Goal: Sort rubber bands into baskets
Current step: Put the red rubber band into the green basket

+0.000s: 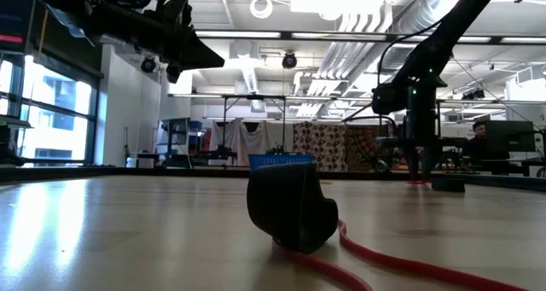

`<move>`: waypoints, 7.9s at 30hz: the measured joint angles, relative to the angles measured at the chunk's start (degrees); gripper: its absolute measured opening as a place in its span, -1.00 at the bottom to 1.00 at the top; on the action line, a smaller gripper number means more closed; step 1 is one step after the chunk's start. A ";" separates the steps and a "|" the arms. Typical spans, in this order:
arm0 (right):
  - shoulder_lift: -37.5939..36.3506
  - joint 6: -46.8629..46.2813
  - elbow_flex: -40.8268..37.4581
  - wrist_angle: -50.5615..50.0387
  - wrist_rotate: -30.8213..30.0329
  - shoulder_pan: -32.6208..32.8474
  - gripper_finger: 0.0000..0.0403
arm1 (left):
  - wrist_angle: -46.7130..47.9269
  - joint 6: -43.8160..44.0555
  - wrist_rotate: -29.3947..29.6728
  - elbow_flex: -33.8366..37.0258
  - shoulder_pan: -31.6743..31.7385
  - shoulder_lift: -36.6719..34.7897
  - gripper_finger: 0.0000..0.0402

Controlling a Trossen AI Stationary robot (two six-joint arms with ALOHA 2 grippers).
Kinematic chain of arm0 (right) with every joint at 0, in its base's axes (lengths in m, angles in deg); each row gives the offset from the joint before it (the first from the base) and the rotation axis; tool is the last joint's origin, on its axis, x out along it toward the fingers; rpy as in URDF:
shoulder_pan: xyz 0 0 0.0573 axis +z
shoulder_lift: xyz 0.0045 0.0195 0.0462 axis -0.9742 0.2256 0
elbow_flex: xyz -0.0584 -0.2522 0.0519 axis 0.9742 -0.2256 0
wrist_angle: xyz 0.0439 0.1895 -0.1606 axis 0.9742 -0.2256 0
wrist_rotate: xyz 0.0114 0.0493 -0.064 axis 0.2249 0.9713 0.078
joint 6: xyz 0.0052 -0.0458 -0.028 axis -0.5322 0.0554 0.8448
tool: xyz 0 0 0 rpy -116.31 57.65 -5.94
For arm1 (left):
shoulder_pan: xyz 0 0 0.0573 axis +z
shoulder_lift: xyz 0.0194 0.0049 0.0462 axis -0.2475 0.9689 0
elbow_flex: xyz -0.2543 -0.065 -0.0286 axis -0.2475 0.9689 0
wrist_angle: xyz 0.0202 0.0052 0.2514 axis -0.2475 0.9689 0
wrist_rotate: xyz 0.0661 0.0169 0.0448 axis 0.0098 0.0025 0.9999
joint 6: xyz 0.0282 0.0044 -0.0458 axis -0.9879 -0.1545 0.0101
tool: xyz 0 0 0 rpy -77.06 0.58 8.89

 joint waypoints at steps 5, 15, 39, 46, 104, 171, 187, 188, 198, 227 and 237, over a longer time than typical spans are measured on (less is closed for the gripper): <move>-0.18 -2.12 -1.53 1.85 -0.69 2.14 -0.78 | 0.00 -0.01 -0.02 0.00 0.00 0.00 -1.00; -3.11 -1.45 -2.50 0.65 2.11 8.18 -0.97 | 0.00 0.04 -0.15 0.00 0.00 0.00 -1.00; -10.75 -21.80 -2.31 -1.20 0.53 8.31 -0.30 | -0.04 -0.90 -0.33 0.00 0.00 0.00 -1.00; -3.25 -32.53 -2.31 5.15 1.47 7.09 -0.16 | -0.04 -0.83 -0.35 0.00 0.00 0.00 -1.00; -23.39 -4.00 -2.29 44.44 3.05 42.21 -1.00 | -1.87 -6.16 3.56 -16.44 -8.30 14.79 -0.41; -23.39 14.46 1.82 41.84 10.65 43.71 -0.44 | 30.02 -11.15 -6.74 -27.36 -11.97 4.39 -1.00; -23.37 21.68 1.80 34.56 8.43 49.53 -0.98 | 40.63 13.61 15.83 -27.34 -47.64 1.29 -1.00; -23.37 21.37 1.80 34.56 7.25 50.38 -0.99 | 41.77 15.43 16.79 -27.34 -49.90 1.33 -1.00; -23.34 18.45 1.80 34.67 -0.74 57.11 -1.00 | 51.01 35.29 27.56 -27.36 -68.93 2.63 -1.00; -23.32 16.38 1.80 34.67 -4.06 60.28 -1.00 | 64.73 69.27 13.31 -27.39 -76.30 25.73 -1.00; -23.32 15.84 1.80 34.67 -4.69 62.16 -1.00 | 64.53 66.68 8.02 -27.39 -75.69 27.74 -0.89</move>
